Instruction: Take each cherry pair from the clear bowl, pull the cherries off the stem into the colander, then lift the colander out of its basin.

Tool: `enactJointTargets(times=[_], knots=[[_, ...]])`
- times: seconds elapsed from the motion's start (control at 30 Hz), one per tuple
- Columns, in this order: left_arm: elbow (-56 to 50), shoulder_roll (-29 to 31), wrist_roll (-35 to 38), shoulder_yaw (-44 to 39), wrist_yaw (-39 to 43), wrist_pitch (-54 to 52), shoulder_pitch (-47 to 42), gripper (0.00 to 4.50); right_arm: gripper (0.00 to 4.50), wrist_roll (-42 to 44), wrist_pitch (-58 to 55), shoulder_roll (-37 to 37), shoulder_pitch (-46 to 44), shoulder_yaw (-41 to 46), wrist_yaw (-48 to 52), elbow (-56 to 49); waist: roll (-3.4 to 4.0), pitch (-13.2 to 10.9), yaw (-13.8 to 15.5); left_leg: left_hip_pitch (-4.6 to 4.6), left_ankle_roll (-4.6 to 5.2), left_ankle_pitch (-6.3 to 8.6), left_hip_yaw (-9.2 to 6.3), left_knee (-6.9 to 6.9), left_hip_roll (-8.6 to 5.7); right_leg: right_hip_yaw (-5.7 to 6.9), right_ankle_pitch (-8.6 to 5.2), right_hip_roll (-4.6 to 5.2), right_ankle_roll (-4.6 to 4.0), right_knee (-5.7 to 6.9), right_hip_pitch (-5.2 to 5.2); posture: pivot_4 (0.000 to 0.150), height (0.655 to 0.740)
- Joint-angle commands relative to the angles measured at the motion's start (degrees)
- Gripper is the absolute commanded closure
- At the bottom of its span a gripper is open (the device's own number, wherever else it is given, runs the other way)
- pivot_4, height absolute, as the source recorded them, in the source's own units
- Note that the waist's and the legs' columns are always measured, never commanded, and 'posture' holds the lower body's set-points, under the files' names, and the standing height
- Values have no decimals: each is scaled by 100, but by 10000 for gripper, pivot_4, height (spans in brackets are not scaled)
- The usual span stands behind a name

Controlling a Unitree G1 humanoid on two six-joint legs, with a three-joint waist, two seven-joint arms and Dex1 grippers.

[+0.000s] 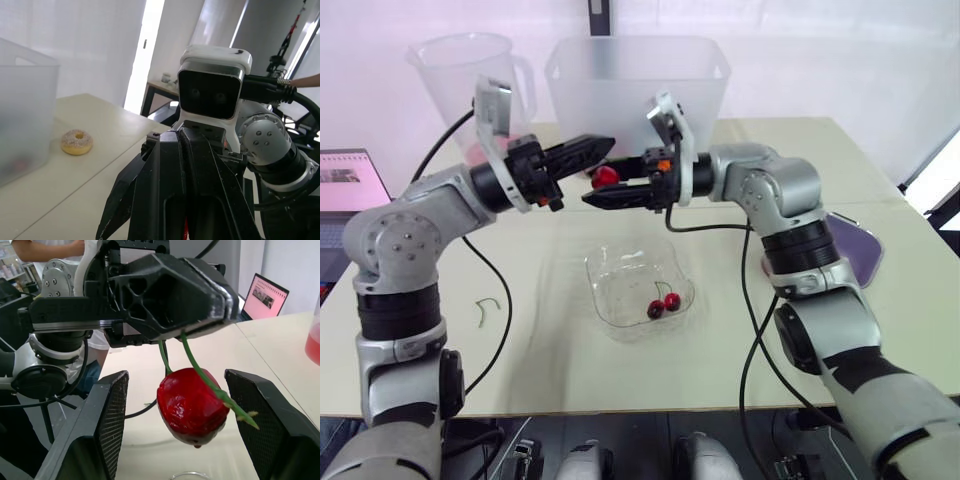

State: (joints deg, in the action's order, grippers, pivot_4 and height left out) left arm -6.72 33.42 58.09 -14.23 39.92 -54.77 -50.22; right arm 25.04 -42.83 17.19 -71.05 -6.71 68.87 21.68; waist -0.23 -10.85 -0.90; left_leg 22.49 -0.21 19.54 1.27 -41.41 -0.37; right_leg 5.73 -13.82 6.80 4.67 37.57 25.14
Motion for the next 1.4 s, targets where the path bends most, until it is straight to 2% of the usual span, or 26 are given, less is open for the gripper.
enactJointTargets(times=[0.03,0.13,0.63,0.77,1.17,1.4], knots=[[-141,41,33,-47,42,78,-28,45000,18271,15,108,-45,-237,0,22,-42,0,0,-1,0,0,0,0,0,0,0,0,0,0,0,0,1500,6886],[-151,45,33,-57,36,85,-22,45000,29021,-11,127,-43,-222,-23,31,-23,0,0,0,0,0,0,0,0,0,0,0,0,0,0,0,1500,6886],[-184,51,-12,-68,39,162,81,45000,29021,27,124,3,-283,18,58,63,0,0,0,0,0,0,0,1,0,0,0,0,0,-1,0,1500,6886],[-164,42,-39,-59,47,200,99,45000,39011,74,92,-7,-279,35,65,-5,0,0,0,0,0,0,0,2,0,0,0,0,0,-1,1,1500,6886],[-51,52,-169,-70,93,323,39,45000,39011,-28,57,111,-108,-103,129,-24,0,0,1,0,0,0,1,3,0,0,0,0,0,-2,1,1500,6886],[-43,30,-172,-103,81,349,43,45000,39011,-95,-299,488,230,-166,115,-87,0,0,9,0,0,0,1,3,0,0,0,1,0,-2,1,1500,6886]])
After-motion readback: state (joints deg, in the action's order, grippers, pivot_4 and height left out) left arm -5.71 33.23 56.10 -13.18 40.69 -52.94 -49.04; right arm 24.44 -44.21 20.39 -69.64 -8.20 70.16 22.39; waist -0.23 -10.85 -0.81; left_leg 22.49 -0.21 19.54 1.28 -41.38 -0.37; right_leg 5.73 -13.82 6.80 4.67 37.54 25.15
